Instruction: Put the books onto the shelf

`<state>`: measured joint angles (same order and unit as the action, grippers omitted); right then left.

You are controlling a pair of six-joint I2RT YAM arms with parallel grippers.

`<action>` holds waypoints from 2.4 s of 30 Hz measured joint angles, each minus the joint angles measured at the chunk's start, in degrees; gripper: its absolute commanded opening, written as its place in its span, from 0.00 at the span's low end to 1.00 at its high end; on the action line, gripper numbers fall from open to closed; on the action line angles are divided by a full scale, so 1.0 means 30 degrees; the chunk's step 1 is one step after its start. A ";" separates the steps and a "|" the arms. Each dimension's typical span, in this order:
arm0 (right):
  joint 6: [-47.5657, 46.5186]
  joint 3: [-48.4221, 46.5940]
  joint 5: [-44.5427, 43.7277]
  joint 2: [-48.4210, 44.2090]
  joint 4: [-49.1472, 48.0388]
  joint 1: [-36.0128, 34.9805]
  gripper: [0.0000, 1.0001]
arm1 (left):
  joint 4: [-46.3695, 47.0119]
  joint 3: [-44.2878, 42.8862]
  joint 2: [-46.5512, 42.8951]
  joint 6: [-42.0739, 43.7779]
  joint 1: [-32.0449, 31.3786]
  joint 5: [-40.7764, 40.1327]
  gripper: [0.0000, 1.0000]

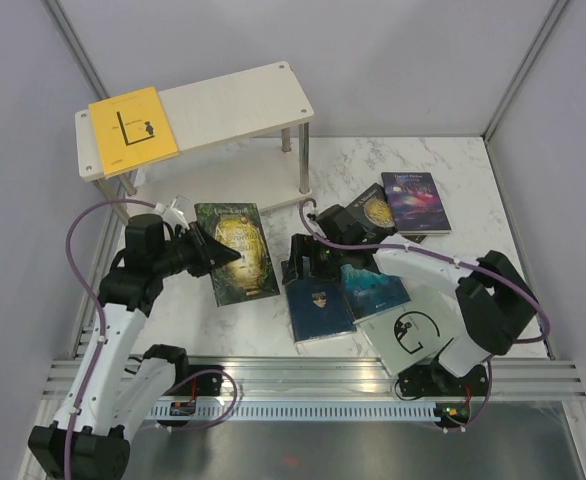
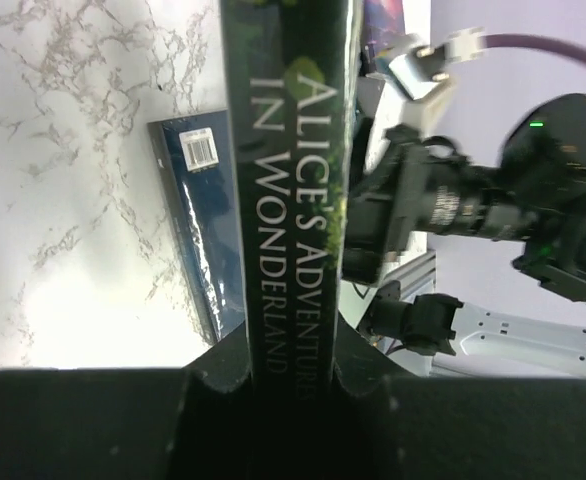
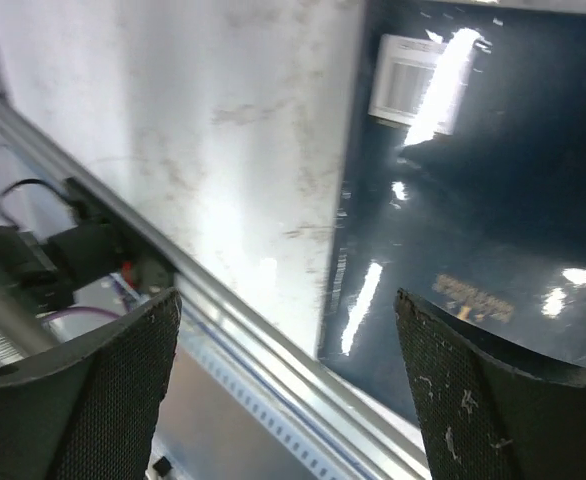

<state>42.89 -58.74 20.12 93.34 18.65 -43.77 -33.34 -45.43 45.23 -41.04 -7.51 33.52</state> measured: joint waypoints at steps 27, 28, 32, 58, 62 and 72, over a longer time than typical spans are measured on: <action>0.3169 -0.0444 0.2208 -0.3089 -0.5595 -0.1639 0.89 | 0.1282 0.1486 -0.3636 -0.3147 0.0117 0.2368 0.02; 0.3264 -0.0444 0.2353 -0.3089 -0.5814 -0.1690 0.87 | 0.1581 0.1727 -0.3796 -0.3475 0.0117 0.2528 0.02; 0.3912 -0.0401 0.2951 -0.3089 -0.7133 -0.1719 0.60 | 0.3490 0.3009 -0.4801 -0.5217 0.0109 0.3344 0.02; 0.7111 0.0036 0.4481 -0.4466 -0.9296 0.0248 0.00 | 0.1399 0.3264 -0.8072 -0.6987 0.0080 0.2936 0.72; 0.7431 0.0051 0.4590 -0.4466 -0.9471 0.0663 0.00 | 0.0860 0.3308 -0.8735 -0.6980 0.0080 0.2790 0.66; 0.7788 0.0248 0.4699 -0.4473 -0.9661 0.0685 0.00 | 0.2106 0.4379 -0.8612 -0.7541 0.0080 0.2914 0.42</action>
<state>66.26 -58.00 34.22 79.92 -10.33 -41.71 -27.03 -32.29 19.40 -63.66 -7.27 42.26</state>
